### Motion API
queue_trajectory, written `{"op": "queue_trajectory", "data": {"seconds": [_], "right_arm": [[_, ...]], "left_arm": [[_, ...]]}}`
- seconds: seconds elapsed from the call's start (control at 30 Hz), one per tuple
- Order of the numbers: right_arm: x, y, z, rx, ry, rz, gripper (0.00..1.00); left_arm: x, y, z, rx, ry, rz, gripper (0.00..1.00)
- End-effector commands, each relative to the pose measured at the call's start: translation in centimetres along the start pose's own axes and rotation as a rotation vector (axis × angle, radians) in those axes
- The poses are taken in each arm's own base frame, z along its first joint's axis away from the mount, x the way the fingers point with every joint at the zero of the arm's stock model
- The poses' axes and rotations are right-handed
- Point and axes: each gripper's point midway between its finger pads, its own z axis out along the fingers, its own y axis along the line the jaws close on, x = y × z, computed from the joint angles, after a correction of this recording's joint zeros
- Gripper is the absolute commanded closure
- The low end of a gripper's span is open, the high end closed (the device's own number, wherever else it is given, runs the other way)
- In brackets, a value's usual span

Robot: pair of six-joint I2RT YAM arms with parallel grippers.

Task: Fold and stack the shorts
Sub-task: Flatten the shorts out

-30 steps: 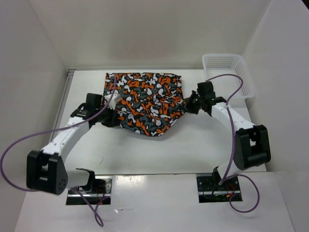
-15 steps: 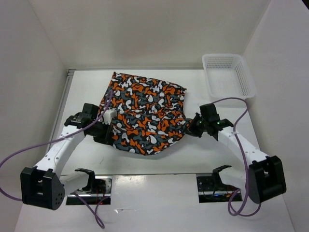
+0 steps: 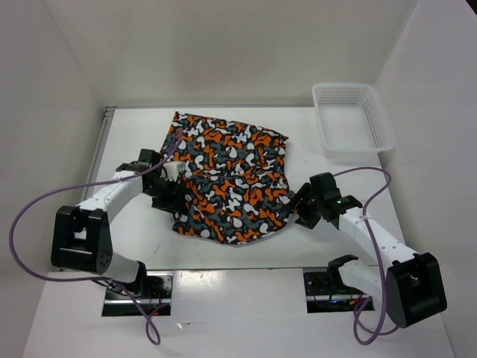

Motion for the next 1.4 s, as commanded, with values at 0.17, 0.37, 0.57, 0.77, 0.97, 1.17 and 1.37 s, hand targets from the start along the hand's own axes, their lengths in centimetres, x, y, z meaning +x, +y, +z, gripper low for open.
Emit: {"op": "queue_trajectory", "data": {"seconds": [0.17, 0.37, 0.57, 0.77, 0.97, 1.17, 1.37], "right_arm": [[-1.5, 1.1, 0.1, -0.028, -0.080, -0.015, 0.35], [-3.3, 1.8, 2.6, 0.031, -0.105, -0.062, 0.60], [-4.1, 2.4, 4.1, 0.048, -0.110, -0.061, 0.99], [-4.1, 1.8, 4.1, 0.070, -0.120, -0.030, 1.00], [-3.1, 1.0, 3.2, 0.064, -0.130, 0.056, 1.00], [-1.9, 2.0, 4.5, 0.060, -0.094, 0.098, 1.00], [-1.7, 3.0, 4.4, 0.042, -0.090, 0.091, 1.00]], "left_arm": [[-5.0, 1.2, -1.4, -0.061, -0.145, 0.039, 0.17], [-5.5, 2.4, 0.5, -0.075, -0.154, 0.042, 0.38], [-6.9, 3.7, 0.1, -0.146, -0.193, 0.054, 0.84], [-9.4, 5.3, 2.6, -0.152, -0.149, 0.036, 1.00], [-12.4, 7.2, 4.3, -0.174, -0.145, 0.024, 1.00], [-19.0, 9.8, 3.1, -0.284, -0.190, 0.024, 0.94], [-18.6, 8.2, -2.5, -0.276, -0.281, 0.023, 0.00]]}}
